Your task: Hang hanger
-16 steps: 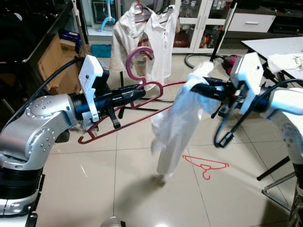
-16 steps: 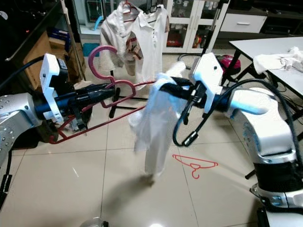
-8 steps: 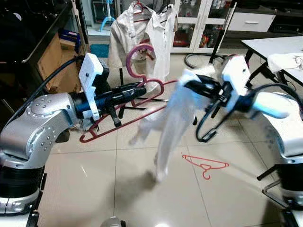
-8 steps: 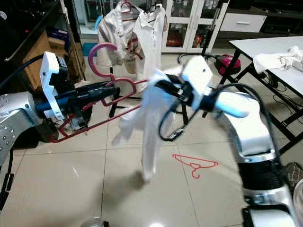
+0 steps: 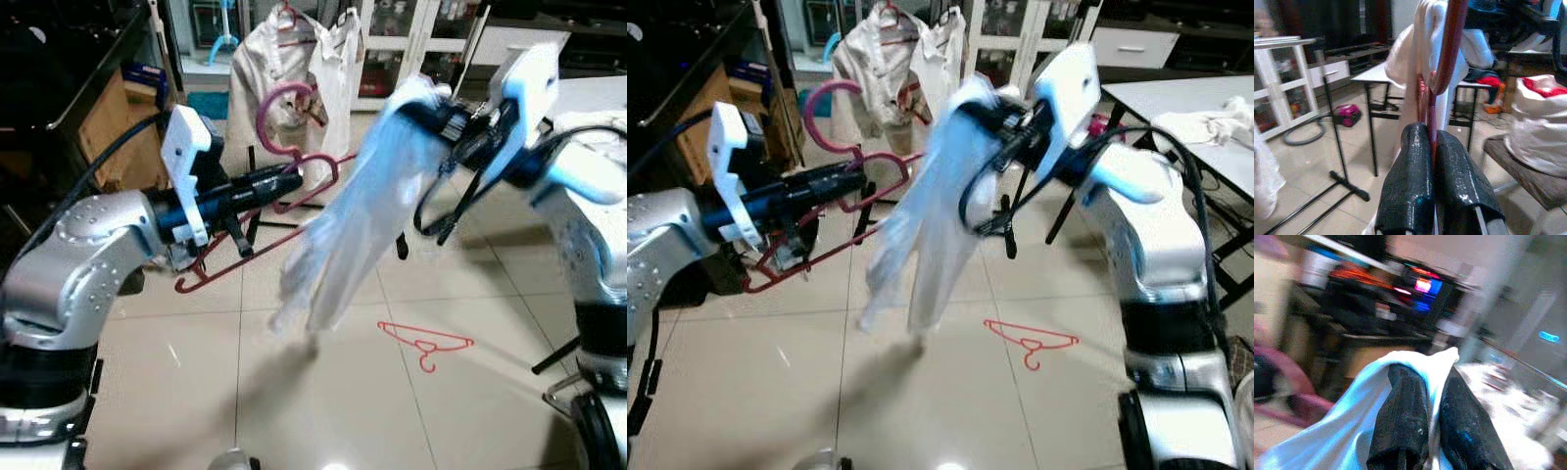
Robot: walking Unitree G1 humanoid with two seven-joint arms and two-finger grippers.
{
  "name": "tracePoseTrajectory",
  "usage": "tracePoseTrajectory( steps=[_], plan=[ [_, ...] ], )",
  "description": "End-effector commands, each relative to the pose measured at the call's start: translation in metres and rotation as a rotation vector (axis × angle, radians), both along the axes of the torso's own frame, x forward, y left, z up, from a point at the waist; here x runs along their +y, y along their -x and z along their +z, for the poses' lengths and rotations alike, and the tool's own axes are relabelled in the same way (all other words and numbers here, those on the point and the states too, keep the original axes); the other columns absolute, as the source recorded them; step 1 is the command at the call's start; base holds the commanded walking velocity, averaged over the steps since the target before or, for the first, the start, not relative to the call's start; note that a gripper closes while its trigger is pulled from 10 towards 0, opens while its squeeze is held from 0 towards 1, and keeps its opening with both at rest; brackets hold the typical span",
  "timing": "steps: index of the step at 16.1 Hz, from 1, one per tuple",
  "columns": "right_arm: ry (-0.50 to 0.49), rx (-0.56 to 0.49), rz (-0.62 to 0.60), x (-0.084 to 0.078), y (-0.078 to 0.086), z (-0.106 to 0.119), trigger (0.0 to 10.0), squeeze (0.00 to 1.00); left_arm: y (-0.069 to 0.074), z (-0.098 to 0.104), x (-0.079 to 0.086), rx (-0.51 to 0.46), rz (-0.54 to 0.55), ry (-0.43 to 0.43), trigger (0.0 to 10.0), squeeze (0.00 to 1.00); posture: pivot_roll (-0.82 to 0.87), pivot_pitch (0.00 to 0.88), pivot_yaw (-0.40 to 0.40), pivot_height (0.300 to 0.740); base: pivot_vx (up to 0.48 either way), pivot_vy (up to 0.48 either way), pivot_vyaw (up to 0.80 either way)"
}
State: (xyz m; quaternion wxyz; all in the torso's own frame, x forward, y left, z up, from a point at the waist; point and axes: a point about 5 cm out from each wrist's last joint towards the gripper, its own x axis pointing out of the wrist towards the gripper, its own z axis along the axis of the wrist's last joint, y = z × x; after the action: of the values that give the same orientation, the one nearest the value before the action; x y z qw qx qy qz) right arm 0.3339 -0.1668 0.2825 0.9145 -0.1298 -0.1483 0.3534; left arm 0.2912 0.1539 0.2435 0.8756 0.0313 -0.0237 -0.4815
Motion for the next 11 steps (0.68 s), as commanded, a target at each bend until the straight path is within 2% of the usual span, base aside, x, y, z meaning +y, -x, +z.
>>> tracePoseTrajectory(
  steps=[1, 2, 3, 5, 6, 7, 8, 9, 10, 11],
  plan=[
    [-0.035, -0.032, -0.112, -0.013, -0.007, 0.007, 10.0, 0.00, -0.001, -0.004, -0.002, 0.012, 0.026, -0.005, 10.0, 0.00, -0.04, 0.000, -0.025, 0.740, 0.000, 0.000, 0.00],
    [-0.143, 0.016, -0.255, -0.028, -0.019, 0.000, 10.0, 0.00, -0.006, -0.014, 0.002, 0.032, 0.143, 0.023, 10.0, 0.00, -0.03, 0.000, -0.024, 0.740, 0.000, 0.000, 0.00],
    [-0.166, 0.030, -0.293, -0.031, -0.021, -0.003, 10.0, 0.00, -0.009, -0.017, 0.004, 0.038, 0.200, 0.038, 10.0, 0.00, -0.03, 0.000, -0.024, 0.740, 0.000, 0.000, 0.00],
    [-0.234, 0.070, -0.376, -0.038, -0.027, -0.014, 10.0, 0.00, -0.023, -0.021, 0.019, 0.043, 0.448, 0.108, 10.0, 0.00, -0.02, 0.028, -0.029, 0.740, 0.000, 0.000, 0.00],
    [-0.300, 0.099, -0.415, -0.041, -0.031, -0.020, 10.0, 0.00, -0.031, -0.021, 0.033, 0.031, 0.634, 0.170, 10.0, 0.00, -0.01, 0.036, -0.034, 0.740, 0.000, 0.000, 0.00],
    [-0.352, 0.111, -0.452, -0.043, -0.034, -0.023, 10.0, 0.00, -0.033, -0.020, 0.045, 0.012, 0.766, 0.214, 10.0, 0.00, -0.01, 0.043, -0.038, 0.740, 0.000, 0.000, 0.00],
    [-0.392, 0.111, -0.509, -0.048, -0.036, -0.027, 10.0, 0.00, -0.031, -0.020, 0.051, 0.002, 0.856, 0.243, 10.0, 0.00, 0.00, 0.047, -0.039, 0.740, 0.000, 0.000, 0.00],
    [-0.475, 0.150, -0.562, -0.051, -0.037, -0.038, 10.0, 0.00, -0.029, -0.027, 0.049, 0.003, 0.918, 0.248, 10.0, 0.00, 0.01, 0.045, -0.040, 0.740, 0.000, 0.000, 0.00],
    [-0.504, 0.199, -0.595, -0.049, -0.036, -0.051, 10.0, 0.00, -0.027, -0.038, 0.039, 0.043, 0.925, 0.248, 10.0, 0.00, 0.00, 0.041, -0.040, 0.740, 0.000, 0.000, 0.00],
    [-0.483, 0.196, -0.619, -0.049, -0.034, -0.057, 10.0, 0.00, -0.026, -0.046, 0.032, 0.056, 0.922, 0.235, 10.0, 0.00, 0.00, 0.040, -0.042, 0.740, 0.000, 0.000, 0.00]
  ],
)
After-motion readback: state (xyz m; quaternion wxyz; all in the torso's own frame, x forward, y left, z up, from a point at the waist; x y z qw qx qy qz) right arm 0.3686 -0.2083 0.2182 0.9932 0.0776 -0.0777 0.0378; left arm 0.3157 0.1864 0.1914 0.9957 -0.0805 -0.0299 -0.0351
